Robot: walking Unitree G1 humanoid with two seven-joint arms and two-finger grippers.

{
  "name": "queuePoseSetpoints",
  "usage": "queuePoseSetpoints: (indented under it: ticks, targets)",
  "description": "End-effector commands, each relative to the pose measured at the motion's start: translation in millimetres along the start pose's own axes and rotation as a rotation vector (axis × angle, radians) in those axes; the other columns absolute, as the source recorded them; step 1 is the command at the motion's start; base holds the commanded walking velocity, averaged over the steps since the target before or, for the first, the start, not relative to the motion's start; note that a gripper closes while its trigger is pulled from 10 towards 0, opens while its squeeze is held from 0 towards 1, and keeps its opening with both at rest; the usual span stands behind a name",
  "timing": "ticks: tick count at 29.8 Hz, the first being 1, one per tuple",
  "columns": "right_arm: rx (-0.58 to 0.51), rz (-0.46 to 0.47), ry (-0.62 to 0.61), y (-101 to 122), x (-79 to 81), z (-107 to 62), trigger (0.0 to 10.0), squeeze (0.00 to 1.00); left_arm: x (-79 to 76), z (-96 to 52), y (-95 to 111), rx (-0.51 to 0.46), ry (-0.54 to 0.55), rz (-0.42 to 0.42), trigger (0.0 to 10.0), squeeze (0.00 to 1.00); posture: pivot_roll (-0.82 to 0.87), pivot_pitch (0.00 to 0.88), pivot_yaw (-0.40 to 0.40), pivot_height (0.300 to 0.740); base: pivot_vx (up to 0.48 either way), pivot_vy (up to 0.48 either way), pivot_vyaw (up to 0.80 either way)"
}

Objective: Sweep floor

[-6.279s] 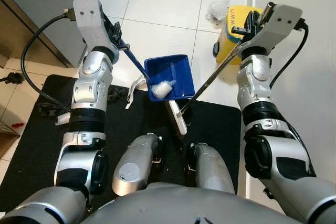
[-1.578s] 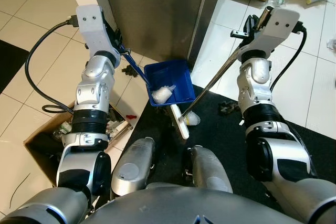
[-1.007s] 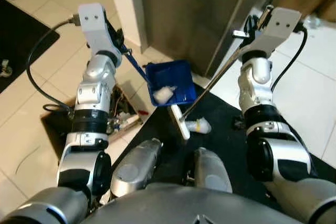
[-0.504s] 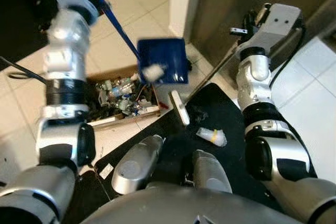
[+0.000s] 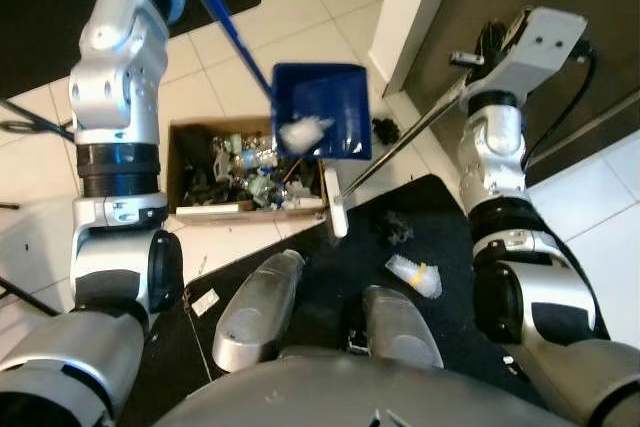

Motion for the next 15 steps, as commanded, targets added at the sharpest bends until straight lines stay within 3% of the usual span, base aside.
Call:
queuePoseSetpoints:
  ticks: [1, 7, 11, 15]
  targets:
    - [-0.012, -0.01, -0.022, 4, -5.9, 2.5, 10.0, 0.0, 4.6, -4.3, 20, -0.064, 0.031, 0.018, 10.0, 0.0, 0.19, 0.0, 0.028, 0.74, 0.0, 0.0, 0.0]
    - [0.02, -0.005, -0.037, -5, -10.4, -0.9, 10.0, 0.0, 10.4, -11.1, 27, -0.078, 0.055, 0.034, 10.0, 0.0, 0.2, 0.0, 0.026, 0.74, 0.0, 0.0, 0.0]
    - [0.1, -0.036, -0.062, -31, -16.5, -13.7, 10.0, 0.0, 18.9, -16.7, 33, -0.079, 0.029, 0.107, 10.0, 0.0, 0.21, 0.0, 0.023, 0.74, 0.0, 0.0, 0.0]
    - [0.139, -0.062, -0.099, -43, -24.8, -21.1, 10.0, 0.0, 29.2, -16.1, 33, -0.084, 0.044, 0.143, 10.0, 0.0, 0.21, 0.0, 0.023, 0.74, 0.0, 0.0, 0.0]
Point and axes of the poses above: a point about 5 cm out from each wrist's last joint towards the gripper, its own z axis pointing out of the wrist towards the gripper, its own y axis along the axis of the wrist's last joint, x = y × z, the point moved 5 cm from there along z, pointing out of the wrist towards the gripper, and after that the axes turned 8 degrees about z, right-handed, at the moved point
